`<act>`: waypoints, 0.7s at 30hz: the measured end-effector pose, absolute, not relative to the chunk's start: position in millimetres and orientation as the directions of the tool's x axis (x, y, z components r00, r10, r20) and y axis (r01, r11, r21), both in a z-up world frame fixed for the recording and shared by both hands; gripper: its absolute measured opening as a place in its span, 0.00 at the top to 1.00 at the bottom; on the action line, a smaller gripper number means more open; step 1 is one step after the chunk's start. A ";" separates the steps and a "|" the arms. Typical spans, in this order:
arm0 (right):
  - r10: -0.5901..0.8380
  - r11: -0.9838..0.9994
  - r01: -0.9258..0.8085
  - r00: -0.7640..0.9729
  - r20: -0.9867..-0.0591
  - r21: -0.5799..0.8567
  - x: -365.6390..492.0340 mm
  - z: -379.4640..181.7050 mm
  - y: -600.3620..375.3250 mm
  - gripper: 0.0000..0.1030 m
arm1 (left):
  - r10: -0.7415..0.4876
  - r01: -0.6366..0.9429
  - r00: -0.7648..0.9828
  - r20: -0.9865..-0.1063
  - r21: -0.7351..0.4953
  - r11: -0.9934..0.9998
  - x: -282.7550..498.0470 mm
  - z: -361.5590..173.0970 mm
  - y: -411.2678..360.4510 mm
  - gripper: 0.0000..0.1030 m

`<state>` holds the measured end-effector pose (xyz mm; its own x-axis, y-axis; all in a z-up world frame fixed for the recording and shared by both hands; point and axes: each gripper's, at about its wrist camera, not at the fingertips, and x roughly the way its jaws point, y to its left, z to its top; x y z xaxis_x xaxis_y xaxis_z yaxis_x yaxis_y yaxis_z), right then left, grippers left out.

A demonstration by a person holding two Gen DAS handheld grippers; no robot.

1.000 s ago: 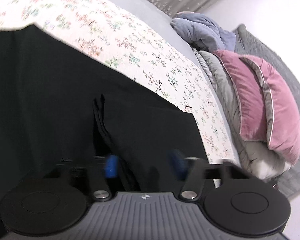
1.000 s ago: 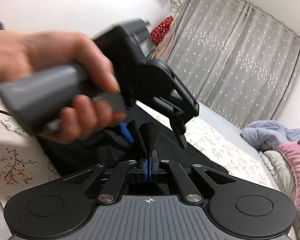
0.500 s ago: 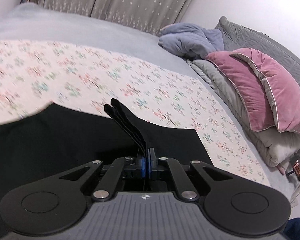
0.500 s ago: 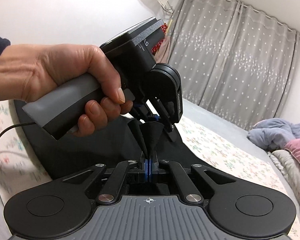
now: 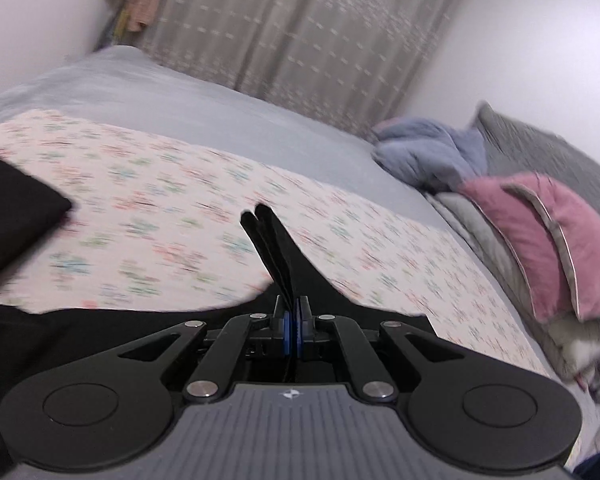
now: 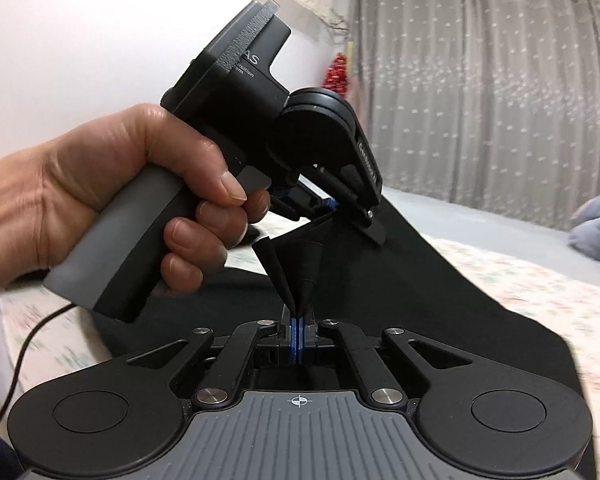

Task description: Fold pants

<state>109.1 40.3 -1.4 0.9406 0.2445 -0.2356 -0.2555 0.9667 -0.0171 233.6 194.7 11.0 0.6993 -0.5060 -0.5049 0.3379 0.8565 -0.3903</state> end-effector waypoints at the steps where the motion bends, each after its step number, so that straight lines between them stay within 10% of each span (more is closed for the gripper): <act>1: 0.263 0.962 -0.274 0.936 -0.235 -0.011 112.9 -0.2 49.8 1.00 | -0.493 0.322 0.713 -0.498 -0.392 0.862 233.7 11.9 206.7 0.84; 21: 0.486 0.867 -0.497 0.825 -0.289 0.041 157.7 -11.6 157.0 1.00 | -0.199 0.020 0.803 -0.561 -0.309 0.951 231.4 -7.4 335.2 0.85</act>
